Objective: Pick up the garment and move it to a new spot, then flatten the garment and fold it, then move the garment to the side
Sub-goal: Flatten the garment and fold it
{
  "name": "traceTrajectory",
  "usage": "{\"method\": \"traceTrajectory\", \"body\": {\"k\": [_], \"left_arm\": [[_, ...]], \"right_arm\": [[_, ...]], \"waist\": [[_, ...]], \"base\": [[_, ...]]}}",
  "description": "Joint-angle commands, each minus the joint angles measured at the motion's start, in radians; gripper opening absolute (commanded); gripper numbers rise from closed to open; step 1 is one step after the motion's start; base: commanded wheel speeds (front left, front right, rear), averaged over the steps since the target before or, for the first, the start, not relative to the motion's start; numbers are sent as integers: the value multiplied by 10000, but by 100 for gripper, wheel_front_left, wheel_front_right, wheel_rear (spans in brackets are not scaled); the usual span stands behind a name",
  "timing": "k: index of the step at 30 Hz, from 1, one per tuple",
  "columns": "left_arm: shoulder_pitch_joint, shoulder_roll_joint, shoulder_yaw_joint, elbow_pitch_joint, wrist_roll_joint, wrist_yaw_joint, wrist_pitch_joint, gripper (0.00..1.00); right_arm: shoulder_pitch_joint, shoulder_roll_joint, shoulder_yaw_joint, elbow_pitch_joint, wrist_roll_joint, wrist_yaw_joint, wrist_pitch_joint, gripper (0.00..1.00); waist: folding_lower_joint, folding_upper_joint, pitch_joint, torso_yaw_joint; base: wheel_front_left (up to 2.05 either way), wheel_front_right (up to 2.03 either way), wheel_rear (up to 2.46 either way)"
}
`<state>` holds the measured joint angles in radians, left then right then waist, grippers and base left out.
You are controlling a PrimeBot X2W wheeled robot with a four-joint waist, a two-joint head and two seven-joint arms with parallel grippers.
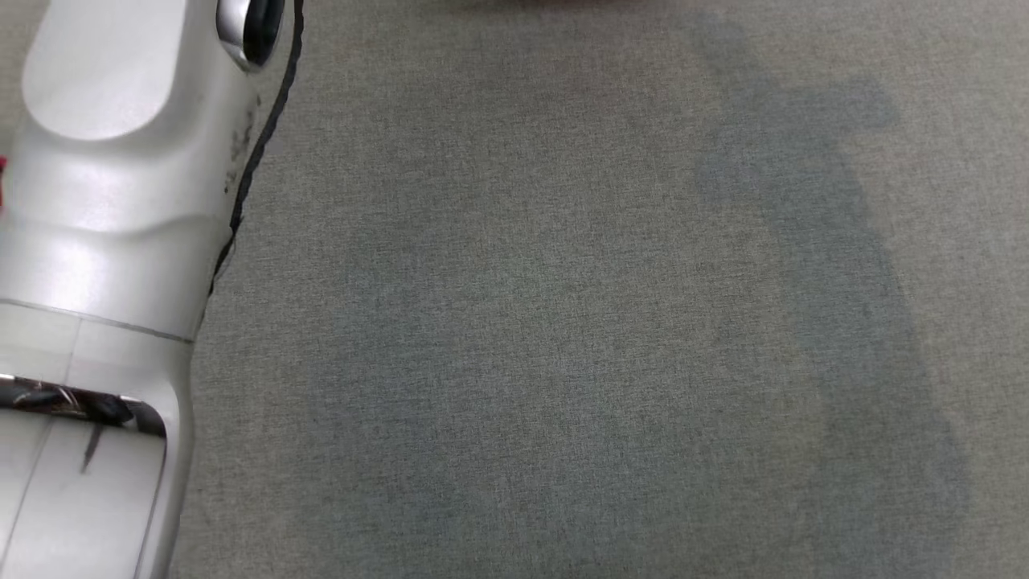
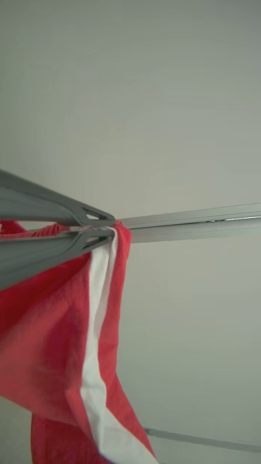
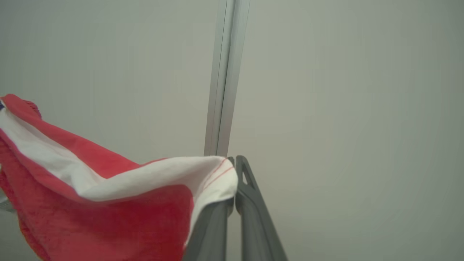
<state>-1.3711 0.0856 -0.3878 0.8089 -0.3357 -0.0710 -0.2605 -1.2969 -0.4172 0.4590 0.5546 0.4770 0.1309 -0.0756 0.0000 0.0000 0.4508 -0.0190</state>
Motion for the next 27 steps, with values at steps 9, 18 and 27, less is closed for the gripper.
{"method": "traceTrajectory", "body": {"k": [9,18,27], "left_arm": [[2754,-242,630,967,-542,-285,-54,0],[6435,-316,1192,-1187,-115,-231,-42,0],[9960,-322,1684,-3622,547,-147,-45,0]], "right_arm": [[1822,437,2291,2279,1353,-2,-1383,0],[5155,394,1658,1455,2180,-2,-1903,0],[8886,704,-501,-1066,882,-2,-1902,0]], "waist": [[0,0,343,3],[0,0,-73,89],[0,0,-1388,-15]], "base": [[0,0,0],[0,0,0],[0,0,0]]}}
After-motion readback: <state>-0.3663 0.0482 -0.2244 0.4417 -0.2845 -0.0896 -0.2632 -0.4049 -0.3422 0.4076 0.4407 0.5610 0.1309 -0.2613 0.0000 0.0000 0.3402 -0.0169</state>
